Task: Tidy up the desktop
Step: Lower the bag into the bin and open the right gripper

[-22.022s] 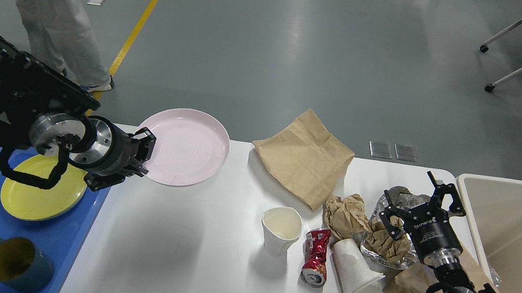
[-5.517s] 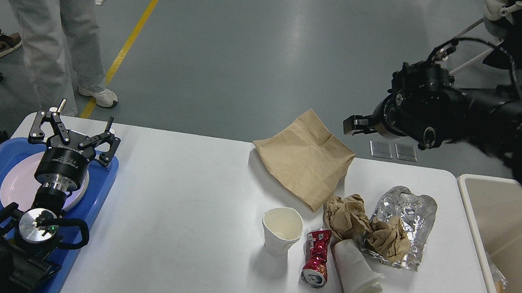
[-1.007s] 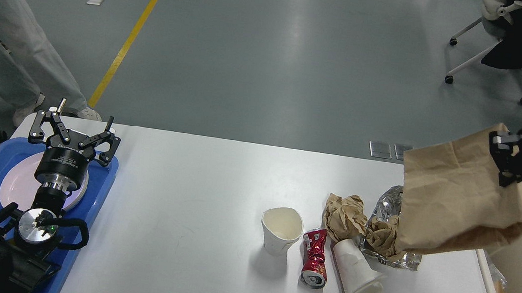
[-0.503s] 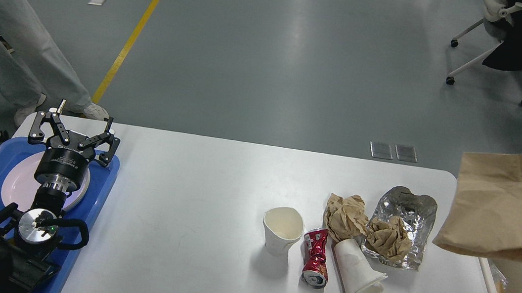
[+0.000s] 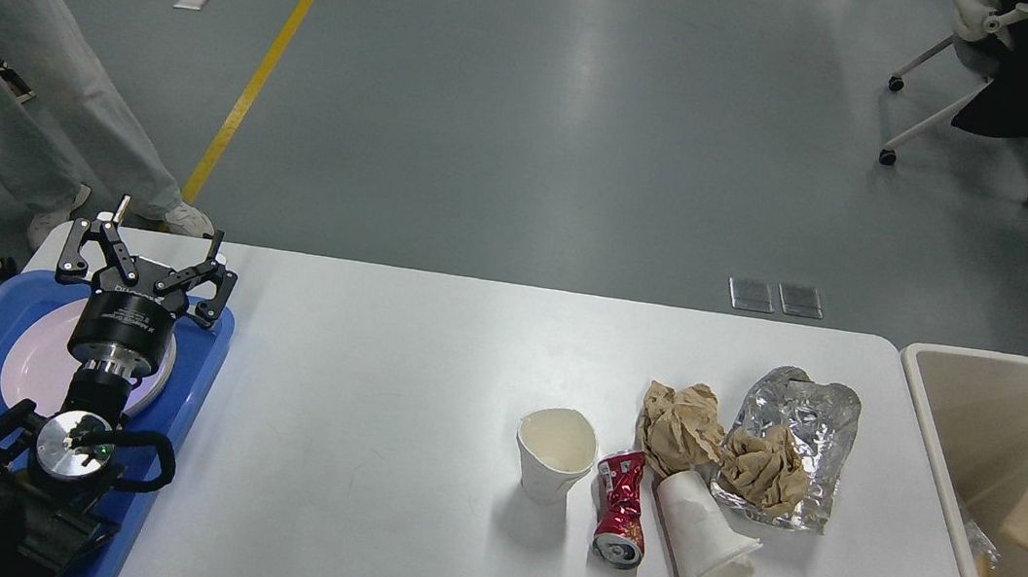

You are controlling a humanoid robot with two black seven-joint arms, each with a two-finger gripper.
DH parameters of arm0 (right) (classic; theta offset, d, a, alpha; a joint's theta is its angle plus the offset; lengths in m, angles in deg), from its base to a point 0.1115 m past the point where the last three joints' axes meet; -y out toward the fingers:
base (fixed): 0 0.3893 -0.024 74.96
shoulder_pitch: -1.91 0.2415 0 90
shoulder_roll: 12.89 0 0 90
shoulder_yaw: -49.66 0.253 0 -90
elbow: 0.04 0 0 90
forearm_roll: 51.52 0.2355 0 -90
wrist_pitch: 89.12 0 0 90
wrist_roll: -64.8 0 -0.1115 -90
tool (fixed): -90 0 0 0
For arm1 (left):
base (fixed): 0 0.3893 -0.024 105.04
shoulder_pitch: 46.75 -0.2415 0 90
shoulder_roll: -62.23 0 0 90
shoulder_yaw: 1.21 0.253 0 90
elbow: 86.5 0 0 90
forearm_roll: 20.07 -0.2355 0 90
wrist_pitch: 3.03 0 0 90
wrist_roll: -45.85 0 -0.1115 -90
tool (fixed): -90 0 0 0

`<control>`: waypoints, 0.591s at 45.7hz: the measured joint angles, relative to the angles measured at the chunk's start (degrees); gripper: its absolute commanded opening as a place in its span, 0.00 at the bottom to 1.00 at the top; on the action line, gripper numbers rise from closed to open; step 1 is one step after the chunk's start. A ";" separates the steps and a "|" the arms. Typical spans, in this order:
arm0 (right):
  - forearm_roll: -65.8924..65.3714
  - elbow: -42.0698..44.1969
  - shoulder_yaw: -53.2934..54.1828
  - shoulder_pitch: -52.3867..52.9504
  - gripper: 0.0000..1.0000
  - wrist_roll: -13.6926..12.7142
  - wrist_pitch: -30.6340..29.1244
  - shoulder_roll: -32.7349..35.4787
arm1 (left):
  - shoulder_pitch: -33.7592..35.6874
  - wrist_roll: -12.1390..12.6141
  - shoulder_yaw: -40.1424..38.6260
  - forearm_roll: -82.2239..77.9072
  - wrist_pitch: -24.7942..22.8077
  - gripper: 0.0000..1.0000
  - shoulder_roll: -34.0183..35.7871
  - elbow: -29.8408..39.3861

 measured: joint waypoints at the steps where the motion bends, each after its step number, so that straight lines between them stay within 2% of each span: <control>1: 0.06 1.78 1.67 -2.43 0.00 -0.01 0.43 -0.41 | 0.00 0.00 0.00 -0.01 0.00 0.96 0.00 0.00; 8: 0.16 13.75 12.56 -19.00 0.00 -0.09 4.01 -5.25 | 0.06 0.00 0.00 -0.01 0.00 0.96 0.00 0.00; 19: 0.25 35.28 21.87 -39.30 0.00 -0.15 8.53 -18.29 | 0.07 0.00 0.00 0.00 0.00 0.96 0.03 0.00; 27: 0.25 40.83 24.00 -45.11 0.00 -0.43 11.84 -23.07 | 0.09 0.00 0.00 0.00 0.00 0.96 0.01 0.00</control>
